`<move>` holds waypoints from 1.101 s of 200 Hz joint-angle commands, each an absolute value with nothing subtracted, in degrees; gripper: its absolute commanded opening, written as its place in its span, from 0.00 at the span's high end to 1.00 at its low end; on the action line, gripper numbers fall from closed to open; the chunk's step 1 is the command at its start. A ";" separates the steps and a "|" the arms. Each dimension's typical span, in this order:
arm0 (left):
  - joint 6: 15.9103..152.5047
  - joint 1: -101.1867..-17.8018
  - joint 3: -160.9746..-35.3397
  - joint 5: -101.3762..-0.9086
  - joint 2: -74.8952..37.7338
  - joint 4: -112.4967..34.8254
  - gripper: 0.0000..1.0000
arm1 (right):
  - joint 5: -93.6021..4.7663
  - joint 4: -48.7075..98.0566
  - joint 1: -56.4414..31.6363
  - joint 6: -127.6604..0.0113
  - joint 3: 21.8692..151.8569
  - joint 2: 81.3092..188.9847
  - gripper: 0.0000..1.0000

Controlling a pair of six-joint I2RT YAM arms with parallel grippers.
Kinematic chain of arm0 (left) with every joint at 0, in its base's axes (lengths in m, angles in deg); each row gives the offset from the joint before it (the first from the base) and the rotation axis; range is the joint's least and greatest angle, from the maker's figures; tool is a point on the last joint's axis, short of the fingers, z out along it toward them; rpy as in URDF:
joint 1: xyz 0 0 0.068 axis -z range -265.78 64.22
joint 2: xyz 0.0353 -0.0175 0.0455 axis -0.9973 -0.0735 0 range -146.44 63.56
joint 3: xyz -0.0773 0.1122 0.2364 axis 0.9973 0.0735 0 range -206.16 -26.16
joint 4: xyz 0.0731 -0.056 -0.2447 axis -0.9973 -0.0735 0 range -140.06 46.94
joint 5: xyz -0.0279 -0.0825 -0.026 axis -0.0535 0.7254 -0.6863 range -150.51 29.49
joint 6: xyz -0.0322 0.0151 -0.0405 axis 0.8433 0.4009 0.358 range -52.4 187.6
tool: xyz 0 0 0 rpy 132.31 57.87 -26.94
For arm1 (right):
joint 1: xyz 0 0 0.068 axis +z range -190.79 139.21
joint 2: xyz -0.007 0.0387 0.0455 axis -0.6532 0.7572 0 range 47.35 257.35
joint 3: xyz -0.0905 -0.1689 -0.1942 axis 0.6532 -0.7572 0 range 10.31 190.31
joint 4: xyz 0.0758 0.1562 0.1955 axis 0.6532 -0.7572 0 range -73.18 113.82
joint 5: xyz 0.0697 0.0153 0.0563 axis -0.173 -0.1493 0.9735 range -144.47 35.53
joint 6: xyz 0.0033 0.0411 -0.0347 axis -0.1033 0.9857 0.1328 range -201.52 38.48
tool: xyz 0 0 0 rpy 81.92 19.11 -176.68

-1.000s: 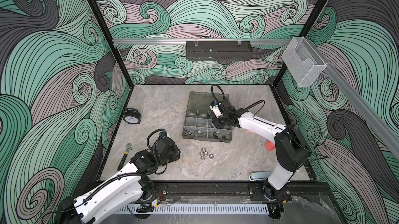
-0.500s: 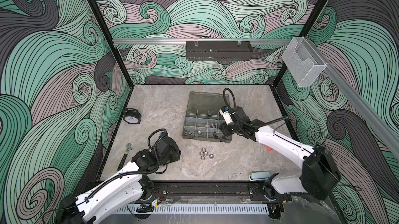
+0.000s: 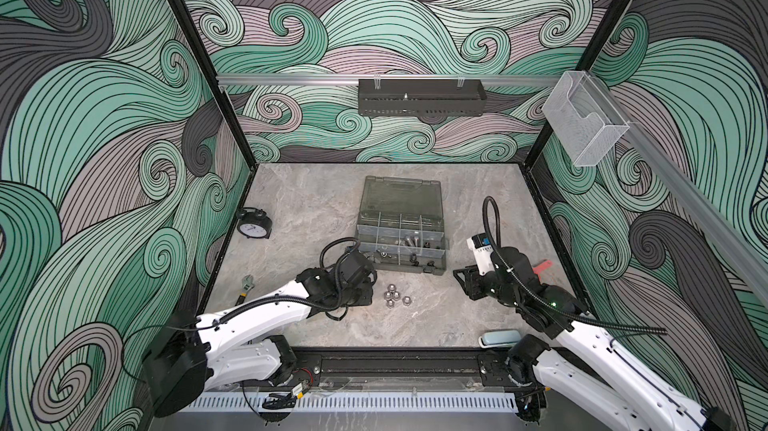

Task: Sort the screws and nuts into containers
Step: 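Draw the right gripper back while the left gripper moves over the silver nuts, then lower the left gripper onto a silver hex nut and close it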

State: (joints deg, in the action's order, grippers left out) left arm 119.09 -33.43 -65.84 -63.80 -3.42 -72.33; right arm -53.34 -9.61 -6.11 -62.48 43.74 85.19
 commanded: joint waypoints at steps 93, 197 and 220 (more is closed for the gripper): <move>112.08 -29.83 -76.91 -59.37 -23.83 -70.63 0.58 | -52.71 -13.59 -6.26 -55.80 42.54 84.07 0.56; 109.72 -29.45 -82.48 -60.79 -31.01 -73.83 0.59 | -52.11 -15.00 -6.26 -54.97 41.45 81.85 0.57; 109.27 -29.38 -83.10 -62.25 -31.26 -75.43 0.58 | -51.97 -15.02 -6.25 -54.97 41.44 81.71 0.56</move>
